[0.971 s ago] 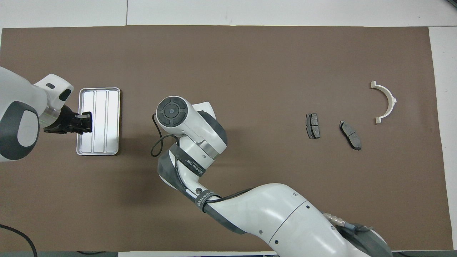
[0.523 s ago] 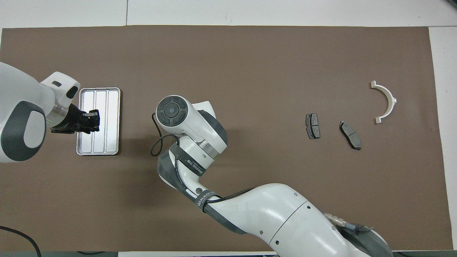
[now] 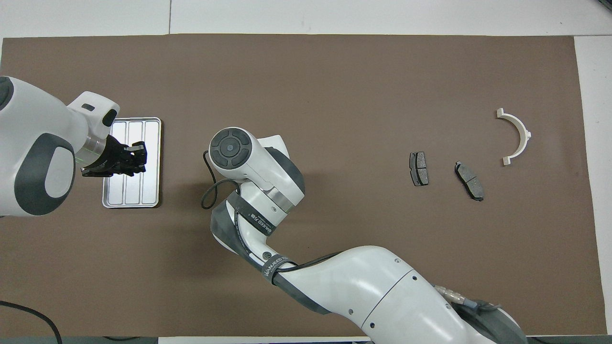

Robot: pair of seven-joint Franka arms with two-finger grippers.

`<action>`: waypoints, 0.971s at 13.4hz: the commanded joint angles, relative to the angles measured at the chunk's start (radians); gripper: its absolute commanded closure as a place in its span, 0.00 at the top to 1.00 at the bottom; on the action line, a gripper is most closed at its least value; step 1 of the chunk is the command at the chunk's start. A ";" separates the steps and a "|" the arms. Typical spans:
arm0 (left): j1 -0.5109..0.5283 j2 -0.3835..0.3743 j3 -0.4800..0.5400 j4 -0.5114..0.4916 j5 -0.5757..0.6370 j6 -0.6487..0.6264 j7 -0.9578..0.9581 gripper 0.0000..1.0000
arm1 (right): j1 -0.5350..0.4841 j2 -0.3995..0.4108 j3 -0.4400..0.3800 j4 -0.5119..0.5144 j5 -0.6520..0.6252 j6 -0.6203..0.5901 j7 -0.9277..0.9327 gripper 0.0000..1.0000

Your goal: Place bearing gear from tray to pile

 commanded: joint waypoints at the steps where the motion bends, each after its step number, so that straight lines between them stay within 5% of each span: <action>1: -0.015 0.001 0.011 0.022 -0.021 -0.029 -0.019 0.02 | -0.053 -0.046 0.010 -0.007 -0.006 -0.094 -0.028 0.00; 4: -0.046 0.009 0.011 0.028 -0.058 -0.001 -0.094 0.03 | -0.168 -0.155 0.013 -0.007 0.008 -0.214 -0.205 0.00; 9: -0.271 0.034 0.011 0.026 -0.067 0.140 -0.379 0.03 | -0.407 -0.279 0.015 -0.013 0.013 -0.373 -0.703 0.00; 13: -0.430 0.182 0.014 0.042 -0.053 0.284 -0.556 0.03 | -0.580 -0.291 0.013 -0.062 0.000 -0.351 -1.056 0.00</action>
